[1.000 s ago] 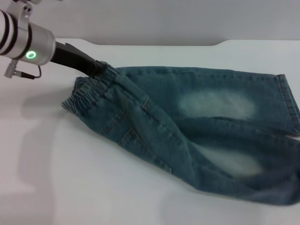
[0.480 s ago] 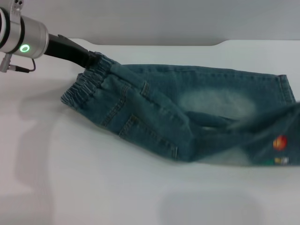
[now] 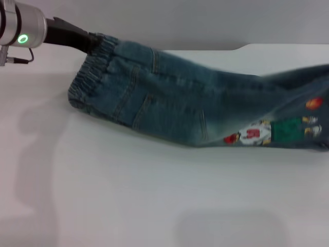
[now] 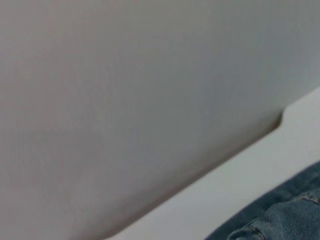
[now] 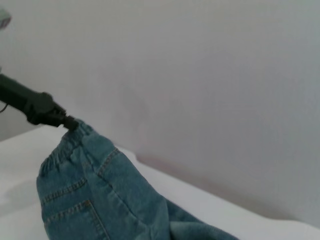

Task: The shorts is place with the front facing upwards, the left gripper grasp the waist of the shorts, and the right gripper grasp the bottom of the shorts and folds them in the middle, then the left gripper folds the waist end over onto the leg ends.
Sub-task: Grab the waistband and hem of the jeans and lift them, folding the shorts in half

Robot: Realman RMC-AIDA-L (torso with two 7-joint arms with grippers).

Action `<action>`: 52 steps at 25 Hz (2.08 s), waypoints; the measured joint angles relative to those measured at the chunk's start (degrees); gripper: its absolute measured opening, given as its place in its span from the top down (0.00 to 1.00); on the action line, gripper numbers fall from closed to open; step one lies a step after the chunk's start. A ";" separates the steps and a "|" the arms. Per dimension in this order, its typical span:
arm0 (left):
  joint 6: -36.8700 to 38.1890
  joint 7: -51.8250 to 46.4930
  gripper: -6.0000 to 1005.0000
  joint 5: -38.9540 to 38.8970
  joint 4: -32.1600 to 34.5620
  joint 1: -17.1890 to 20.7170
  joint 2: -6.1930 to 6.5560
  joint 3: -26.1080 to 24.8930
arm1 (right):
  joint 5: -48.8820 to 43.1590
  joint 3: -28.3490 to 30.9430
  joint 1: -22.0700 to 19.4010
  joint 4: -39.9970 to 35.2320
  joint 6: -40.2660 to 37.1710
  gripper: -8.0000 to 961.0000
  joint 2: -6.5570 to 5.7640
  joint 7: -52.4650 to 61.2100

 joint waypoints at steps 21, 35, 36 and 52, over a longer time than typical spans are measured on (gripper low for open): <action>-3.83 -0.44 0.94 -0.87 -0.54 0.69 -0.22 0.53 | 0.48 -0.86 -0.32 3.34 13.29 0.94 2.89 0.01; -3.93 -0.55 0.93 -0.86 -0.67 0.47 -0.15 0.65 | 0.84 -5.12 -1.10 0.43 9.71 0.94 3.47 3.34; -3.93 -0.55 0.93 -0.86 -0.67 0.47 -0.15 0.65 | 1.01 -5.27 -1.10 0.34 9.18 0.94 3.48 3.22; -5.01 -0.55 0.93 -0.86 -0.67 0.58 -0.08 0.18 | 17.43 -4.80 -5.28 1.56 7.55 0.93 3.44 -8.14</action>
